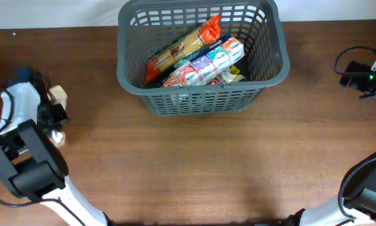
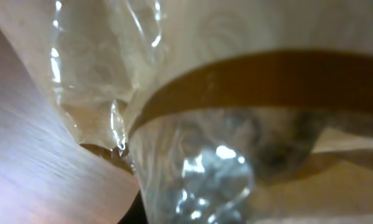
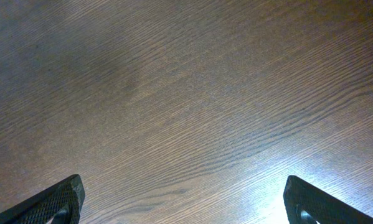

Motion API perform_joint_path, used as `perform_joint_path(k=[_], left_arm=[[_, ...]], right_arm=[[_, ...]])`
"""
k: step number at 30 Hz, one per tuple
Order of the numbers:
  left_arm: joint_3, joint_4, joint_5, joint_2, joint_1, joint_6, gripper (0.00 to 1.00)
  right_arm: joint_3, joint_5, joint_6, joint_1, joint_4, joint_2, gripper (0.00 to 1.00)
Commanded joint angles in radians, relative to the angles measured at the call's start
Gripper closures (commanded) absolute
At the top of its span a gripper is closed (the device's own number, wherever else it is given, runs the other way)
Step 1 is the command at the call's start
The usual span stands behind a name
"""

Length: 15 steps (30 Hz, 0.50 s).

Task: Pack container
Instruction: 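Carry the snack bag into the basket and release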

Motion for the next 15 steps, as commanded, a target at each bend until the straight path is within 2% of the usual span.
perform_joint_path(k=[1,6,8,10,15], left_arm=[[0.199,-0.029,0.091,-0.148,-0.034,0.105,0.98],[0.459,-0.036,0.219,-0.285,-0.126,0.275,0.98],[0.598,-0.020,0.312,-0.353,-0.230,0.455,0.98],[0.663,0.000,0.360,-0.387,-0.320,0.595,0.98],[0.715,0.042,0.377,-0.416,-0.601,1.015,0.98]], right_arm=[[-0.003,-0.002,0.012,0.000,0.000,-0.026,0.01],[-0.003,-0.002,0.012,0.000,0.000,-0.026,0.01],[-0.003,-0.002,0.012,0.000,0.000,-0.026,0.01],[-0.003,-0.002,0.012,0.000,0.000,-0.026,0.01],[-0.003,-0.002,0.012,0.000,0.000,-0.026,0.01]])
